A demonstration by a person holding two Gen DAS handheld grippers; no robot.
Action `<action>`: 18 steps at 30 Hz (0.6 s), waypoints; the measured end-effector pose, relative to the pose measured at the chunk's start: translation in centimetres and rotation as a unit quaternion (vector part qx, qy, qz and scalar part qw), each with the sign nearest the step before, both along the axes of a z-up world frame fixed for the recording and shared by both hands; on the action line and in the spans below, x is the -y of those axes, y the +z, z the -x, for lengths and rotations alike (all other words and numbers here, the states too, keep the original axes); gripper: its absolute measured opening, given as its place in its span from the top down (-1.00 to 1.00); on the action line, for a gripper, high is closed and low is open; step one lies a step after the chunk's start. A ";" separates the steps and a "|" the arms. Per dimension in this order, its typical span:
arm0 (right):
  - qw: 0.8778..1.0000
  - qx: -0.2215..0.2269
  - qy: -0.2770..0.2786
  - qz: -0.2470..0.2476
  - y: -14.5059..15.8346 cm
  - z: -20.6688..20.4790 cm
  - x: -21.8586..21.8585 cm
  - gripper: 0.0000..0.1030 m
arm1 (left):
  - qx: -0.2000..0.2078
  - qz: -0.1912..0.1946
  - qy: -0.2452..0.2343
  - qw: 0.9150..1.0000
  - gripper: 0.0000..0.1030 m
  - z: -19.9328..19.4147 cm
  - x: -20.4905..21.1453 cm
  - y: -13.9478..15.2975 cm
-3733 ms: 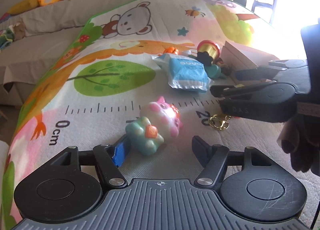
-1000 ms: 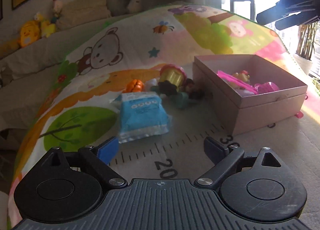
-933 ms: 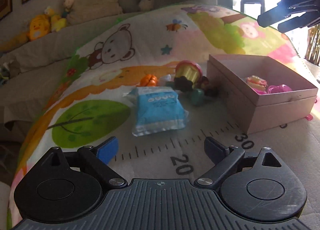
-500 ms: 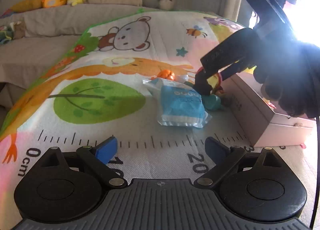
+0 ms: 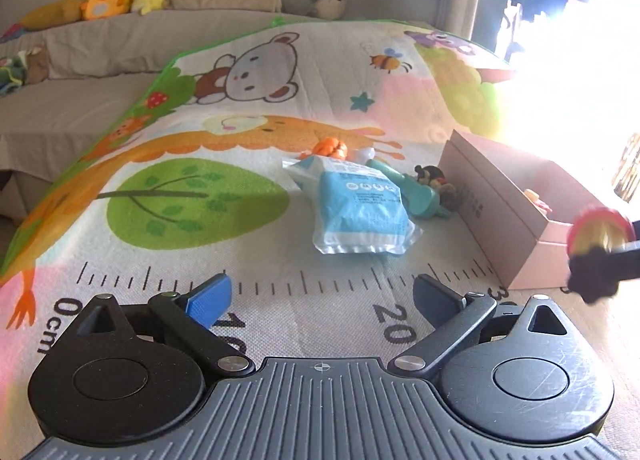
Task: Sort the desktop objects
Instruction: 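Grasp the yellow cup with the pink lid with the right tool, then grasp the blue wipes packet with the left tool while the right tool sets the yellow cup down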
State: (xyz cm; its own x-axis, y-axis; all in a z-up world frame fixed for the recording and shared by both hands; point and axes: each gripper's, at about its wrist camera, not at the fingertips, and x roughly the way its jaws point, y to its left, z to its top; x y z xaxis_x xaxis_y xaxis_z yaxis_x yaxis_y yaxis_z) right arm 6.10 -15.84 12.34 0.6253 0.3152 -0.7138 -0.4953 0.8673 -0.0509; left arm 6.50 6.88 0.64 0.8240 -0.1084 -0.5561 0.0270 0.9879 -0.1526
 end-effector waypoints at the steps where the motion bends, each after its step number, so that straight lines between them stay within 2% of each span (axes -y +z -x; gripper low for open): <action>1: 1.000 0.007 -0.012 0.022 -1.0 0.9 0.6 0.16 | -0.004 -0.007 0.000 1.000 -0.95 -0.2 0.2 0.0; 3: 0.996 0.036 -0.041 0.077 -2.9 2.1 1.5 0.16 | -0.014 -0.023 -0.001 1.000 -0.95 -0.5 0.7 0.1; 6: 0.982 0.095 -0.060 0.151 -5.3 3.2 1.9 0.15 | -0.020 -0.039 -0.009 0.999 -0.95 -1.3 1.7 0.6; 8: 0.979 0.104 -0.060 0.167 -6.6 3.5 1.9 0.15 | -0.013 -0.061 -0.012 0.998 -0.95 -2.2 2.8 1.2; 10: 0.983 0.099 -0.057 0.143 -6.9 3.8 2.1 0.07 | -0.013 -0.079 -0.008 0.997 -0.95 -3.5 3.7 1.8; 13: 0.995 0.078 -0.035 0.060 -6.3 4.5 2.5 -0.02 | -0.025 -0.077 0.001 0.997 -0.95 -5.8 4.5 2.3; 17: 0.995 0.092 -0.040 0.008 -5.2 5.5 3.0 -0.21 | -0.041 -0.090 0.021 0.995 -0.93 -8.2 5.3 1.9; 18: 0.994 0.096 -0.044 0.002 -5.0 5.7 3.3 -0.25 | -0.045 -0.096 0.023 0.994 -0.81 -8.5 5.4 1.7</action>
State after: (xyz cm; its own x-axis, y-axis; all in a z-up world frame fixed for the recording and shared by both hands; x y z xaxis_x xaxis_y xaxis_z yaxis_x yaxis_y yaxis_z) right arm 0.43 -19.13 7.32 0.7755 0.2505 -0.5795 -0.3985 0.9062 -0.1416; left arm 15.01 1.46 2.33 0.7721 0.0430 -0.6341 -0.0235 0.9990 0.0390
